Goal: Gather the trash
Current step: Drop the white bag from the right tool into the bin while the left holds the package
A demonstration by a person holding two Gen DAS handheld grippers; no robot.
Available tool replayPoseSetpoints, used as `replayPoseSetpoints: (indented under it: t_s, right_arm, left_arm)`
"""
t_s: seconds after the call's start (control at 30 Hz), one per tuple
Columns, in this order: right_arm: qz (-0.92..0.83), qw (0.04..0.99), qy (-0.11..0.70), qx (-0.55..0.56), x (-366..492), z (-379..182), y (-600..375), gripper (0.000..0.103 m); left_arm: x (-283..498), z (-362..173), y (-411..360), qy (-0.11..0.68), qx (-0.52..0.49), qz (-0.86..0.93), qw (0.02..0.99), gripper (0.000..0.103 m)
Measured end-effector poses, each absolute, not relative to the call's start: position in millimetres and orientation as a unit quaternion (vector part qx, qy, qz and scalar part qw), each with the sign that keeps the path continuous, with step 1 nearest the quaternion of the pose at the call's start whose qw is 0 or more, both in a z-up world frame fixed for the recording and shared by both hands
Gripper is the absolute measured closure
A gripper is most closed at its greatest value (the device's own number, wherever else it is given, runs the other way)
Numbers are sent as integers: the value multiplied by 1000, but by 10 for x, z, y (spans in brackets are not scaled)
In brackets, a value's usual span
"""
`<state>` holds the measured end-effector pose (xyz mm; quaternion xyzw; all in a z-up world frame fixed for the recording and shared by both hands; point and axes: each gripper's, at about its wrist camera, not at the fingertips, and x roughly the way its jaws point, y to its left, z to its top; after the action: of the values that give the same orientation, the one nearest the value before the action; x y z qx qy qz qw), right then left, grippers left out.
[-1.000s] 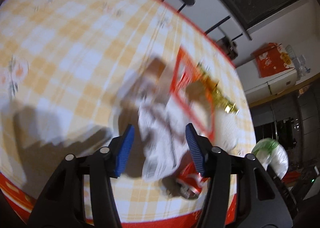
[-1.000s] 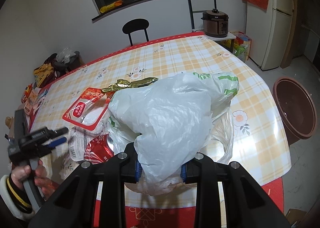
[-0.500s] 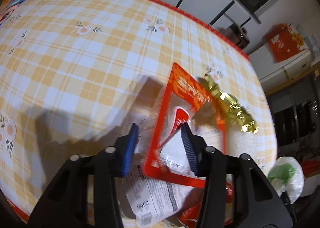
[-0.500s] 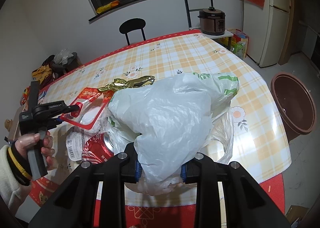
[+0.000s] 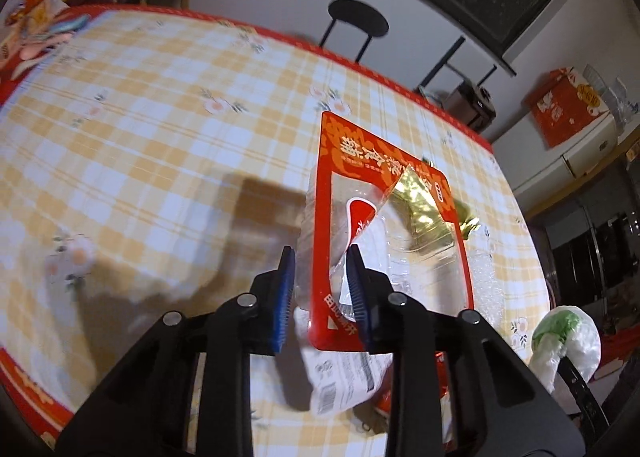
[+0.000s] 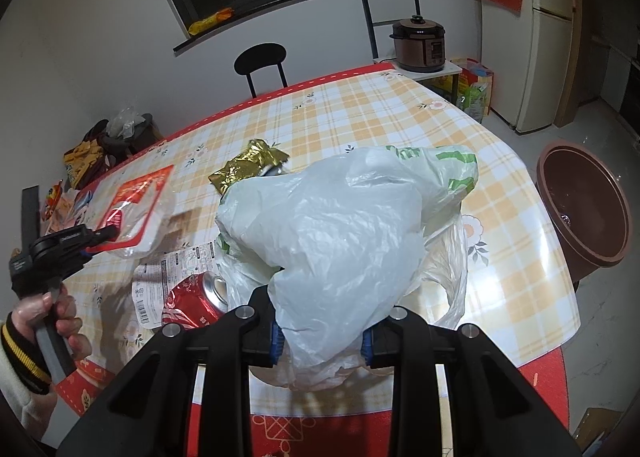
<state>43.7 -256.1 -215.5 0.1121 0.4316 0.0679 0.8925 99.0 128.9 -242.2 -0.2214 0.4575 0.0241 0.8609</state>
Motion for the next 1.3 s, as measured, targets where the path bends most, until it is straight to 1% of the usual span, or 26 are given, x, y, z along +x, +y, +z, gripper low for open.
replayPoseSetpoints:
  t_s: [0.3, 0.6, 0.8, 0.93, 1.1, 1.3]
  right_arm:
    - [77, 893, 427, 122, 461, -2137, -2651, 74]
    - [65, 896, 415, 142, 473, -2086, -3103, 74]
    - [25, 901, 399, 166, 474, -2015, -3777, 74]
    - [-17, 904, 392, 169, 525, -2016, -4403, 74]
    - [-62, 893, 401, 194, 676, -2166, -5227, 74]
    - [-88, 878, 420, 212, 924, -2401, -5935, 74]
  left_arm:
    - [567, -2044, 1340, 420, -229, 40, 877, 74]
    - [556, -1798, 864, 403, -222, 14, 888, 74]
    - [631, -1675, 376, 400, -221, -6, 889, 74]
    - [645, -1604, 41, 396, -219, -16, 891, 74]
    - [625, -1549, -343, 397, -215, -23, 892, 74]
    - [547, -1516, -668, 397, -217, -17, 892, 74]
